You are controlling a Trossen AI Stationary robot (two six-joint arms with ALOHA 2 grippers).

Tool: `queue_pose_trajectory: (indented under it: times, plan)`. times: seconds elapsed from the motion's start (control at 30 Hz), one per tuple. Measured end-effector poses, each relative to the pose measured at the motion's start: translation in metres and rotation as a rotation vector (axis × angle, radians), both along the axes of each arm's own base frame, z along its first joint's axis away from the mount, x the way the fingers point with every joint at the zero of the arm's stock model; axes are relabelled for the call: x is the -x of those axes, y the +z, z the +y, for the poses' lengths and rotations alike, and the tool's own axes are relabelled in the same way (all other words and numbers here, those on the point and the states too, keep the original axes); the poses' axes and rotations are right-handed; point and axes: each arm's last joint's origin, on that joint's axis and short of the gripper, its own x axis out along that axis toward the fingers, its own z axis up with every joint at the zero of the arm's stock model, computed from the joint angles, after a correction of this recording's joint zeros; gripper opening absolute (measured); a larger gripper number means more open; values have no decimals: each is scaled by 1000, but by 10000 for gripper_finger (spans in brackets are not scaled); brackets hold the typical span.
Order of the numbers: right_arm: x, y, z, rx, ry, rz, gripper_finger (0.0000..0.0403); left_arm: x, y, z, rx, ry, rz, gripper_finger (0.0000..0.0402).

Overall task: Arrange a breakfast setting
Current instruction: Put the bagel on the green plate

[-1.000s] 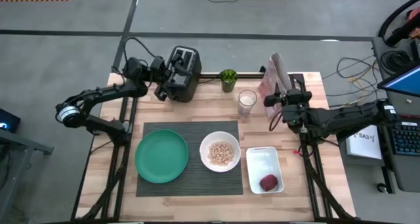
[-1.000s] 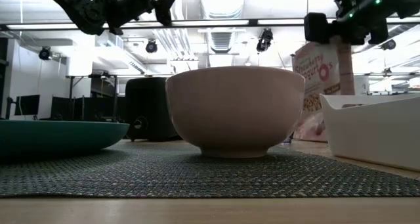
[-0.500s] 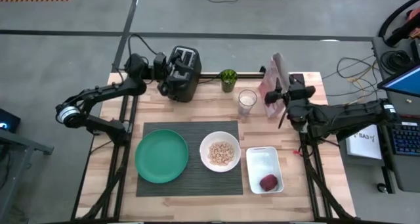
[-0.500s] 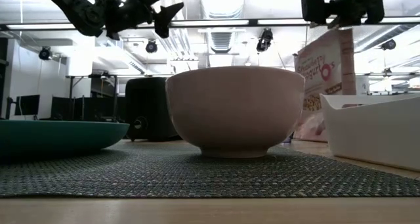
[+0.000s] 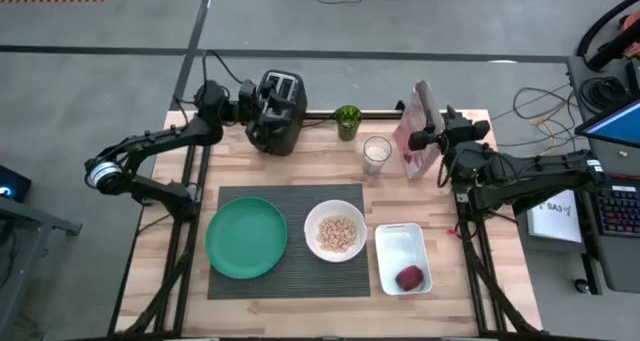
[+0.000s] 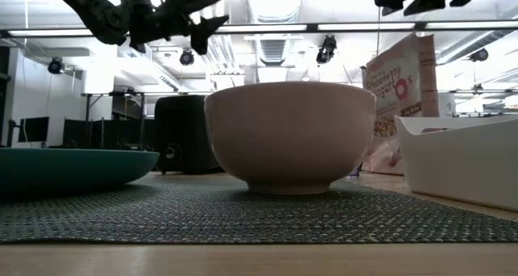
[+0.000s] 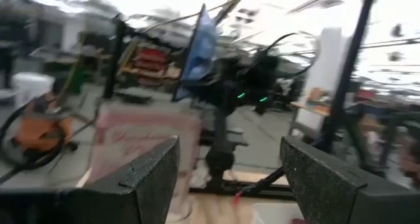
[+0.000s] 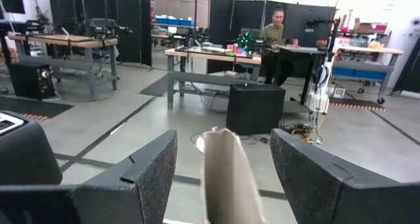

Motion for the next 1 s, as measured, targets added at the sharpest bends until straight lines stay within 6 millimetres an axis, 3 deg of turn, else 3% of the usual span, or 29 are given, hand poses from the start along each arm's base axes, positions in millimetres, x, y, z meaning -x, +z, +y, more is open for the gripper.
queue_pose_trajectory:
  times: [0.3,0.57,0.73,0.9,1.0]
  plan:
    - [0,18,8,10,49,9,235,-5,-22,13,133,292,267,246]
    - [4,41,18,27,120,36,235,-2,0,17,44,610,757,246]
    - [5,47,27,32,196,34,235,3,9,14,37,620,864,246]
    - [4,50,36,38,308,25,235,9,18,18,-5,813,976,246]
    - [4,50,39,40,345,24,235,7,18,23,2,823,1058,246]
